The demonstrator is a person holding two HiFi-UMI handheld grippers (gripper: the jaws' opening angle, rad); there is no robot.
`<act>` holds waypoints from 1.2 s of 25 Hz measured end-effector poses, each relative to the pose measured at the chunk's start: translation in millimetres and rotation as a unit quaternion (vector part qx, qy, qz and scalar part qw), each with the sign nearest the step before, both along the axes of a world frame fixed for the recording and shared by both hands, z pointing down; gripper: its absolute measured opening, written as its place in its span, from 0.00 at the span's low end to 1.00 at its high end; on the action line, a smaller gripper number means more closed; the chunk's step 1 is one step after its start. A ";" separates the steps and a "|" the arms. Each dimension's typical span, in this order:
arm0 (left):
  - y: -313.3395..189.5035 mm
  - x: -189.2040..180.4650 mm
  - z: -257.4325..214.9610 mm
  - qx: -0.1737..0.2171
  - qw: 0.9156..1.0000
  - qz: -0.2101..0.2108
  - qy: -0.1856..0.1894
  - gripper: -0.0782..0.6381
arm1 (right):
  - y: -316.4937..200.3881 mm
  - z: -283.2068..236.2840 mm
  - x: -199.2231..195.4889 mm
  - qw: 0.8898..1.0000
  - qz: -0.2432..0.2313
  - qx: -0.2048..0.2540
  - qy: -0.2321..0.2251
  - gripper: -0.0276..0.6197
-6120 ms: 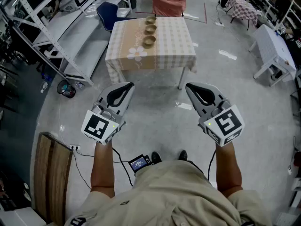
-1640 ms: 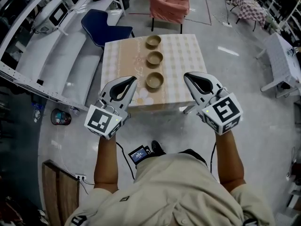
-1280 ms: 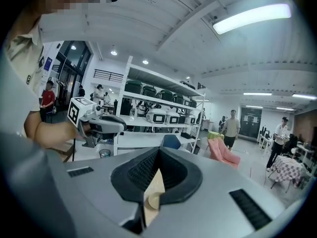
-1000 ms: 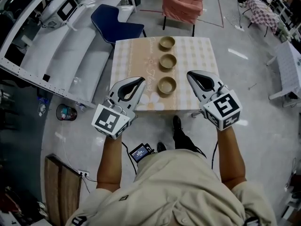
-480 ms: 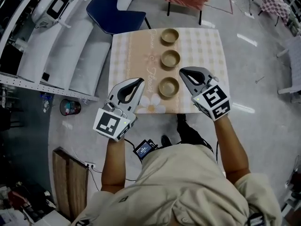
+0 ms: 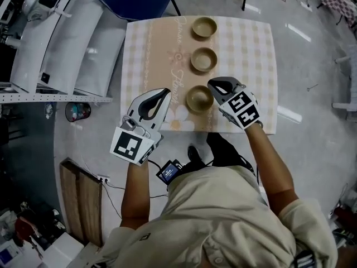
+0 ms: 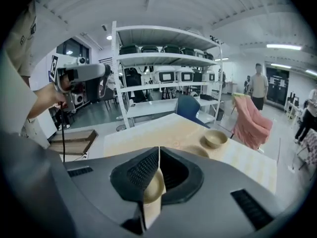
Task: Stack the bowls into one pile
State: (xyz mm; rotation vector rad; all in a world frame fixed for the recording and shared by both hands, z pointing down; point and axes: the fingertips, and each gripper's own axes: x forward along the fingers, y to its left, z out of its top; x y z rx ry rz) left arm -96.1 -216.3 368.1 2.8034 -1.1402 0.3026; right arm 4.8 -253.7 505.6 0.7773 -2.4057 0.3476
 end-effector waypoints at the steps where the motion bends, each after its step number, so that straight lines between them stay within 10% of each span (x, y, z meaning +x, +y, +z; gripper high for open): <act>1: -2.9 0.7 5.7 -0.005 1.000 -0.001 0.000 0.13 | -1.4 13.9 -0.2 1.000 -0.003 -0.011 0.006 0.05; 16: -39.5 7.8 56.0 -0.051 0.999 -0.010 0.003 0.13 | -4.7 141.6 -4.6 0.990 -0.041 -0.123 0.055 0.16; 30: -48.3 5.0 67.2 -0.061 0.998 -0.022 0.003 0.13 | -4.1 164.0 -10.3 0.983 -0.044 -0.171 0.057 0.07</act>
